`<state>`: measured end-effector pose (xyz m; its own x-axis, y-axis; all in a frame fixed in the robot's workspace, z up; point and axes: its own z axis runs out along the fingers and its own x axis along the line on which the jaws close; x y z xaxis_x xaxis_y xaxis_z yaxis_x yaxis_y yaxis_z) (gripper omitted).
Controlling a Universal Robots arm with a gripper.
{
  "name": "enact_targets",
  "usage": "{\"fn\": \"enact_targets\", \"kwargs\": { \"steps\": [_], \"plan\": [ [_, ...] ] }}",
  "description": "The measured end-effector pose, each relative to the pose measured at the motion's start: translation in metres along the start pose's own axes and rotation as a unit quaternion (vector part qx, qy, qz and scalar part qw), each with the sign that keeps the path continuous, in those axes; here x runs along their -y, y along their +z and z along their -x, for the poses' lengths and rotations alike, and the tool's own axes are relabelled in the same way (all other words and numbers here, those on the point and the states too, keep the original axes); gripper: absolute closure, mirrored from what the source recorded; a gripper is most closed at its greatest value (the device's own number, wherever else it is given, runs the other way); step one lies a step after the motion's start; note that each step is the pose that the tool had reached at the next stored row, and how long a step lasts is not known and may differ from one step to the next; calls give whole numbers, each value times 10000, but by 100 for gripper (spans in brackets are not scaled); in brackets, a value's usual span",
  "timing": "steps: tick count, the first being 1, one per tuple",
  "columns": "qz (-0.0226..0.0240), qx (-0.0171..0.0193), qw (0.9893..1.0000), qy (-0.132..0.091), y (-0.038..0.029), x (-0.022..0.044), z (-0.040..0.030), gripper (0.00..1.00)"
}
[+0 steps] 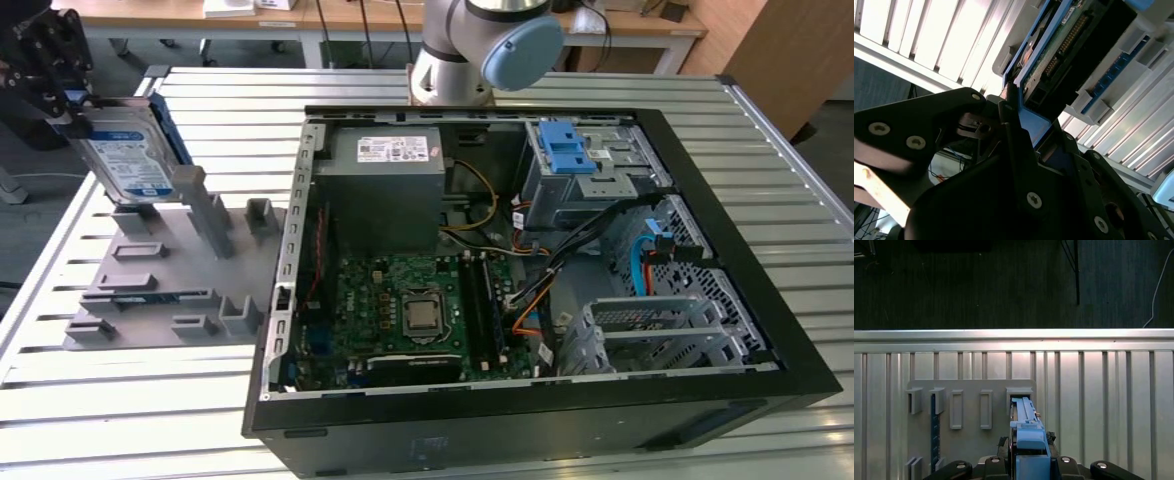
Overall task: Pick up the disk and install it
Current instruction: 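Pick up the disk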
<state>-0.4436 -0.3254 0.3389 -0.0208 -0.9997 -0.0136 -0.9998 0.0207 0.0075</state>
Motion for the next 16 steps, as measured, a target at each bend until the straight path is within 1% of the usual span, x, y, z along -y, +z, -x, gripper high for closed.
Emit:
{"fn": "enact_targets", "kwargs": {
  "steps": [16],
  "plan": [
    [0,0,10000,0,-67,-1,1,64]
  ]
}}
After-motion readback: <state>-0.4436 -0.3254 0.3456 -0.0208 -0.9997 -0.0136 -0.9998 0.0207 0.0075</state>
